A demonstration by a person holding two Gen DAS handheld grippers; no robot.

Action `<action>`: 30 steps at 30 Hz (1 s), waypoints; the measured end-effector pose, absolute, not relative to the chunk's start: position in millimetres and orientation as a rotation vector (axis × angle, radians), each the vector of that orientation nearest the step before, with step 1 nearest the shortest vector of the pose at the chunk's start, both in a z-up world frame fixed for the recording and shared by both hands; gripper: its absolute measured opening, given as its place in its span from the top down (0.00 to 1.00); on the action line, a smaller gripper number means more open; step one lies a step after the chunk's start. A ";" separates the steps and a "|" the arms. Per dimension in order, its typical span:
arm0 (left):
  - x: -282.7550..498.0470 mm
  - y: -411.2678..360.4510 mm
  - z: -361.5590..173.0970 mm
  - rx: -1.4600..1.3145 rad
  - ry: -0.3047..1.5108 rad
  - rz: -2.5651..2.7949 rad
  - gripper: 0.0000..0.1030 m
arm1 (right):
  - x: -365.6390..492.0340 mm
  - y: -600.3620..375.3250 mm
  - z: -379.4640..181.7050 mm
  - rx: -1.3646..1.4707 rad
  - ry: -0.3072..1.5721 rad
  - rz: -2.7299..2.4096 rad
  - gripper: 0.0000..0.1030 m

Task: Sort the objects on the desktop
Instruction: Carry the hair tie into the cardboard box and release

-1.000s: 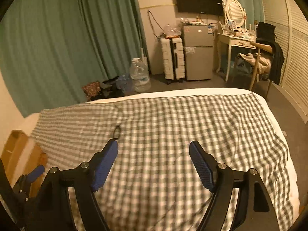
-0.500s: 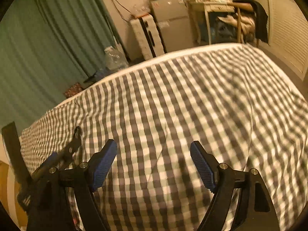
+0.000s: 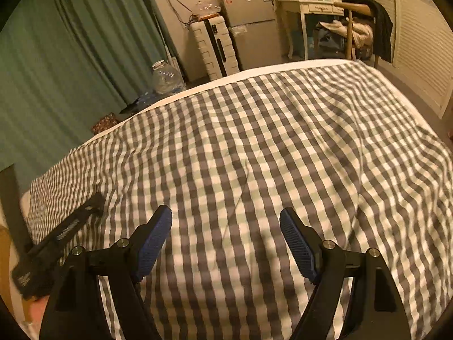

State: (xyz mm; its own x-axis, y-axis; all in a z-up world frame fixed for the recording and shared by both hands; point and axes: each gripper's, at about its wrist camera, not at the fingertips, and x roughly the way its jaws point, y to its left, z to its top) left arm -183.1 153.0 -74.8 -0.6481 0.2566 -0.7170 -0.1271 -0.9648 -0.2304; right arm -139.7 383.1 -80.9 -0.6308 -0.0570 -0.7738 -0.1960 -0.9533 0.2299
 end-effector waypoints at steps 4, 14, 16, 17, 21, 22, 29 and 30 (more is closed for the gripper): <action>-139.8 106.2 -21.5 -1.107 -0.300 2.683 0.90 | -117.4 358.9 -70.4 -1.313 0.321 2.768 0.24; -44.1 -21.5 116.4 -0.867 -0.198 2.810 0.90 | -50.8 270.0 0.2 -1.156 0.037 3.000 0.24; -28.8 -50.0 122.4 -0.884 -0.192 2.853 0.90 | -33.2 255.1 17.8 -1.097 0.024 3.062 0.24; -22.6 -61.8 121.0 -0.906 -0.196 2.872 0.90 | -22.5 245.2 24.6 -1.074 0.013 3.088 0.22; 0.8 -117.0 88.1 -0.990 -0.297 2.980 0.90 | 9.4 210.1 31.7 -1.059 -0.085 3.122 0.17; 3.3 -130.7 74.5 -1.065 -0.305 2.983 0.90 | 15.5 201.6 29.9 -1.055 -0.131 3.119 0.17; 2.1 -131.5 34.4 -1.132 -0.187 3.051 0.00 | 18.8 164.3 6.9 -1.154 -0.223 3.106 0.14; 6.9 -130.4 34.6 -1.076 -0.211 3.057 0.00 | 17.0 162.5 3.7 -1.158 -0.238 3.094 0.14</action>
